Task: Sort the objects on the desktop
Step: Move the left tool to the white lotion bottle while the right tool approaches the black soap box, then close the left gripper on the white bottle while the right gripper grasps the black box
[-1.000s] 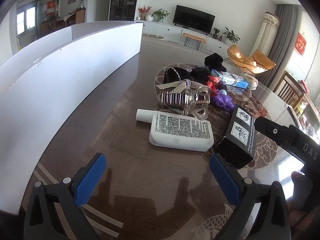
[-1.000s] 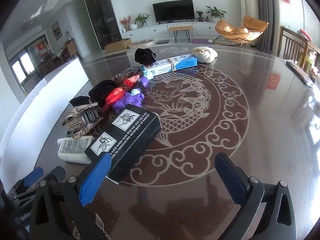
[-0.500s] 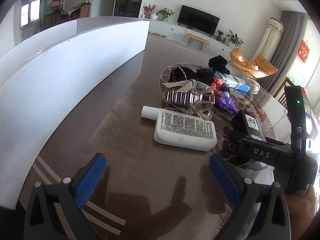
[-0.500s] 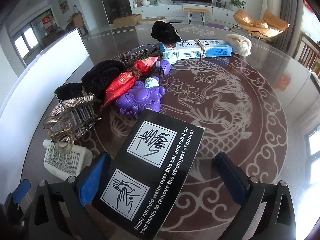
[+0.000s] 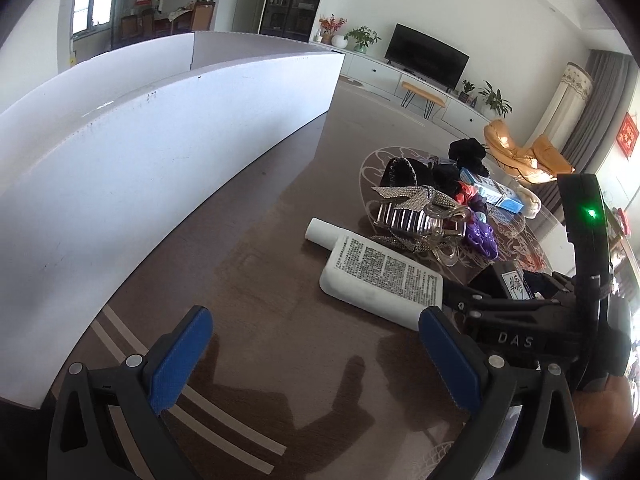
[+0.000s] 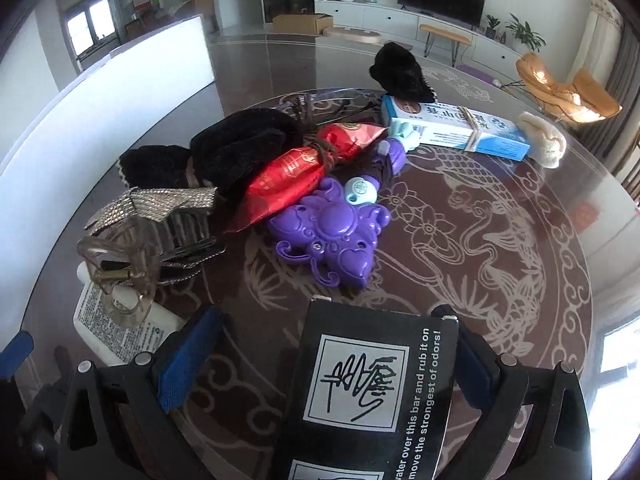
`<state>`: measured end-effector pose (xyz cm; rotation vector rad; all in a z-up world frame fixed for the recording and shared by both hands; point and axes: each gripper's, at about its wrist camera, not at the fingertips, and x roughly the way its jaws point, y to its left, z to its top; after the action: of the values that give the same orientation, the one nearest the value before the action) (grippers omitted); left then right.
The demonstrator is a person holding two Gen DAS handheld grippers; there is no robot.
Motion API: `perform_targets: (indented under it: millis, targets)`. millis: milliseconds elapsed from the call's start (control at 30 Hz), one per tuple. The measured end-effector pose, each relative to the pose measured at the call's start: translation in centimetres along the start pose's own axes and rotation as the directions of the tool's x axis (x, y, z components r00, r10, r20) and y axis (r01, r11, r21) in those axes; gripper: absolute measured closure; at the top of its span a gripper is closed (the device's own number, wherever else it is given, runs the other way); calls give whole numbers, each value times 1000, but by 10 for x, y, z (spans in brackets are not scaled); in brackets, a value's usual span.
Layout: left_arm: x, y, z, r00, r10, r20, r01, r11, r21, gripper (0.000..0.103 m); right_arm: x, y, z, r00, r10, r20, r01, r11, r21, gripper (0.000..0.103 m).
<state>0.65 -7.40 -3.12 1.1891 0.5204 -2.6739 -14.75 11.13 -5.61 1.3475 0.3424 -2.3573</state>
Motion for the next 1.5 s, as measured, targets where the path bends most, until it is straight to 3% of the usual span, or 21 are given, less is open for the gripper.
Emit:
perform_targets:
  millis: [67, 133, 367, 633, 867, 967, 1033, 1133, 1267, 1400, 1500]
  targets:
    - [-1, 4, 1, 1000, -6, 4, 7, 1000, -24, 0, -6, 21, -9, 997, 80, -15, -81, 988, -133, 0]
    - [0, 5, 1, 1000, -14, -3, 14, 999, -30, 0, -12, 29, -19, 994, 109, -26, -112, 976, -187, 0]
    - [7, -9, -2, 999, -35, -36, 36, 999, 22, 0, -29, 4, -50, 999, 46, 0, -46, 996, -73, 0]
    - [9, -23, -5, 999, -20, -43, 23, 998, 62, 0, -40, -2, -70, 995, 47, 86, -41, 997, -67, 0]
    - [36, -43, 18, 989, 128, -78, -127, 992, 22, 0, -39, -4, -73, 995, 32, 92, -28, 999, -47, 0]
    - [56, -49, 26, 971, 203, -126, -203, 979, 17, 0, -39, -4, -72, 995, 32, 92, -28, 999, -46, 0]
    - [67, -55, 27, 950, 278, -138, -270, 960, 78, 0, -40, -4, -73, 995, 32, 92, -28, 999, -46, 0]
    - [62, -47, 23, 967, 228, -115, -213, 968, 132, 0, -39, -4, -73, 995, 32, 92, -28, 999, -46, 0]
    - [49, -23, 17, 976, 187, -115, -162, 967, 197, 0, -40, -3, -73, 995, 32, 93, -28, 999, -45, 0]
    - [44, -3, 21, 965, 207, -160, -180, 969, 167, 0, -40, -3, -73, 995, 32, 92, -27, 999, -46, 0]
    - [43, -4, 19, 966, 212, -148, -187, 969, 161, 0, -40, -3, -73, 995, 32, 93, -28, 999, -45, 0]
